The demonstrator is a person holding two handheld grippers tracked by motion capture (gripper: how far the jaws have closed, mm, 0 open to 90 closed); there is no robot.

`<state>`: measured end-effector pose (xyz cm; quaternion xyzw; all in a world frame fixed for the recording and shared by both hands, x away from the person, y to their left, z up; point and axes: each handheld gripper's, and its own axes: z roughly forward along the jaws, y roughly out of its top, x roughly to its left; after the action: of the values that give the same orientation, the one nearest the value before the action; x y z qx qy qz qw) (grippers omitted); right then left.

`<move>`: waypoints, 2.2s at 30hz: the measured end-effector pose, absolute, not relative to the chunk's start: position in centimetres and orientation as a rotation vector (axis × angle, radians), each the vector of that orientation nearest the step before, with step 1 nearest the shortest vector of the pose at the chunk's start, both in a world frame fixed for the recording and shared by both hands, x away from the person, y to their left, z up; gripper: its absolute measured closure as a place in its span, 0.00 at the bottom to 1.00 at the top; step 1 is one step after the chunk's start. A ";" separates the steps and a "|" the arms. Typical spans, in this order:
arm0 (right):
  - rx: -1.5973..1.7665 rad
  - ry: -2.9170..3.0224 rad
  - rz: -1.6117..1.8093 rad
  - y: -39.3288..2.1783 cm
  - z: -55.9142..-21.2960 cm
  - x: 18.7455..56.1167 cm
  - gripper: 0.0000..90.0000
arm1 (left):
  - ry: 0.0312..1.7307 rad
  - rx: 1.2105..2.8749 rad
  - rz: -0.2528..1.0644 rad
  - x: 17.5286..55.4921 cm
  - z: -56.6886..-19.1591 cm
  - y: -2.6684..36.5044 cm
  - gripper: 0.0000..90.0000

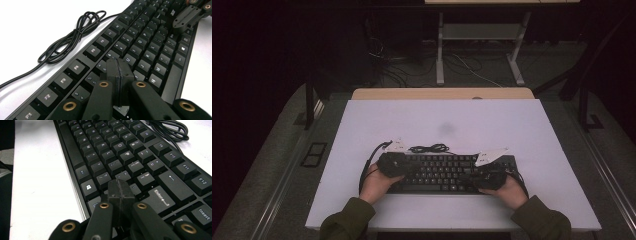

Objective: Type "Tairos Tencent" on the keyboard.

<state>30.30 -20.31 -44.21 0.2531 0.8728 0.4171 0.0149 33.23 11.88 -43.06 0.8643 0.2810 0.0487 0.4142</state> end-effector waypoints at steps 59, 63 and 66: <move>0.787 2.721 1.292 -20.3 -44.1 30.4 0.99 | 0.715 2.104 0.156 31.5 -42.5 14.0 0.24; 0.784 2.721 1.295 -20.3 -44.0 30.3 0.99 | 0.703 2.086 0.170 31.3 -42.3 14.3 0.23; 0.772 2.712 1.308 -20.3 -43.7 30.3 0.99 | 0.696 2.077 0.180 31.1 -42.3 14.7 0.22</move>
<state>30.33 -20.34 -43.67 0.2483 0.8724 0.4208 0.0164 31.10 14.69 -42.28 0.8418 0.2821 0.0728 0.4544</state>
